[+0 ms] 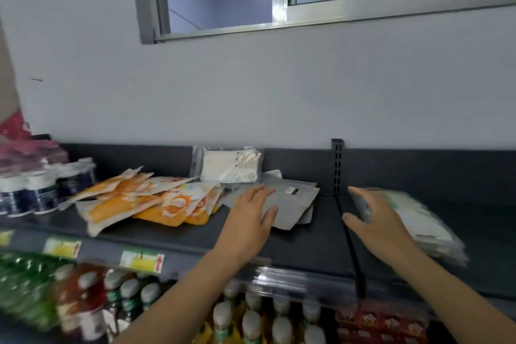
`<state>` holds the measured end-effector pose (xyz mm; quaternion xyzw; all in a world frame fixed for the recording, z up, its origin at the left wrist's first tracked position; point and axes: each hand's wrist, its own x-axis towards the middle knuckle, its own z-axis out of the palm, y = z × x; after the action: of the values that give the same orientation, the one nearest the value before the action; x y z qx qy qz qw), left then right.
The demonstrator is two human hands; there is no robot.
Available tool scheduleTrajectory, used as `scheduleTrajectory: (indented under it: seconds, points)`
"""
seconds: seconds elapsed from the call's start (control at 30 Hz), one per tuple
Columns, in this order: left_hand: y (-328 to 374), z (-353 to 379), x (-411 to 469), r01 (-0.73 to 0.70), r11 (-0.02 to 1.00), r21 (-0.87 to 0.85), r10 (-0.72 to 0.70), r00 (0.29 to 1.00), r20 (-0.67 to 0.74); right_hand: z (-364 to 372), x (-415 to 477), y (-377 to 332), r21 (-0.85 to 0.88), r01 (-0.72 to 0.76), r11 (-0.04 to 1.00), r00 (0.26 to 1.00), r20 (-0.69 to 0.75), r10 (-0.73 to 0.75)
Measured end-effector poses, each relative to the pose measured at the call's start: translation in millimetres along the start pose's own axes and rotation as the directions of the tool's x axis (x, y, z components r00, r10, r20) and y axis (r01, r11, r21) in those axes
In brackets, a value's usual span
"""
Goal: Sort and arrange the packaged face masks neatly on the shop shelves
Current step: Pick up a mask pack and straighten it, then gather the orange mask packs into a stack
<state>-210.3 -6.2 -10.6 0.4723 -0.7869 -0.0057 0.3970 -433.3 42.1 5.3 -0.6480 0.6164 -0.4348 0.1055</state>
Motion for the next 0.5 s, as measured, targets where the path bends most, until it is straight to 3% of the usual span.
scheduleTrajectory:
  seconds: [0.2,0.37,0.5]
  points:
    - [-88,-54,-5,0.032,0.972,0.232,-0.018,0.998,-0.062,72,29,-44,0.153,-0.146,0.977,0.987,0.094,0.133]
    - [-169,-85,-4,0.092,0.869,0.486,-0.104,0.995,-0.001,136,65,-87,0.147,-0.239,0.96,0.967,0.128,0.221]
    - [-218,-97,18,0.091,0.834,0.544,-0.156,0.985,0.074,179,89,-109,0.15,-0.286,0.946,0.955,0.125,0.268]
